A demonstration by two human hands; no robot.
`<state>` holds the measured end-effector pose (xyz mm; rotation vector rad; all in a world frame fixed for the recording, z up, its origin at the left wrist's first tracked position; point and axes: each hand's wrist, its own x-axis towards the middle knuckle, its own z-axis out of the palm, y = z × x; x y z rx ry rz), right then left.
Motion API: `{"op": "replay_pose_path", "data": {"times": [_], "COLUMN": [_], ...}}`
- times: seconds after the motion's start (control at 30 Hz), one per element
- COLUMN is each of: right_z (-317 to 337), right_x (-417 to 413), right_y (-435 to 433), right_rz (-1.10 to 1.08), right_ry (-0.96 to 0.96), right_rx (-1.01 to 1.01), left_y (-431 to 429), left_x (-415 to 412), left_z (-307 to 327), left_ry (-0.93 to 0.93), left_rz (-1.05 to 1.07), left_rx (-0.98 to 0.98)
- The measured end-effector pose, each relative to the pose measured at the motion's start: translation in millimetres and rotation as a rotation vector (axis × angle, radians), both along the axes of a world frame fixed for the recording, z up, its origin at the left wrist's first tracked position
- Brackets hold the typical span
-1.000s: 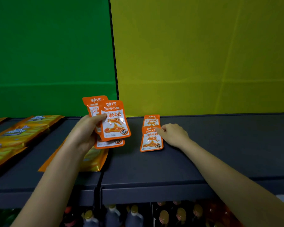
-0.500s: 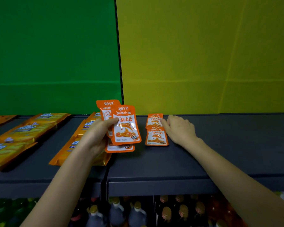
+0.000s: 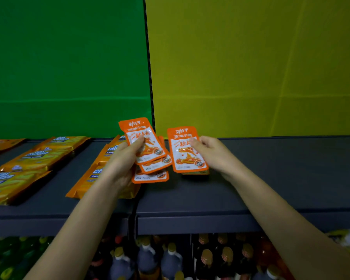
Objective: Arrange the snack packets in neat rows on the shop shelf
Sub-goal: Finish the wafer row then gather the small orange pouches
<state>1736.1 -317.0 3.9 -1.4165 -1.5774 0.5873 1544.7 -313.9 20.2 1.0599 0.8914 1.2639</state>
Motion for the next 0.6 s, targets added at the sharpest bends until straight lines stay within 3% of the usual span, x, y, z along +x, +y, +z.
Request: {"op": "replay_pose_path", "data": {"times": [0.33,0.6], "right_z": [-32,-34], "right_x": [9,5], "right_y": [-46,-51], "right_rz": [-0.269,-0.284], "right_ry": [-0.522,-0.771], "right_rx": [-0.098,-0.099], "left_y": [7,4], "left_x": [-12,-5], "left_z": [3,3], "left_ry": [0.031,0.039], "left_rz": [0.008,-0.014], "left_rx": [0.001,-0.014]}}
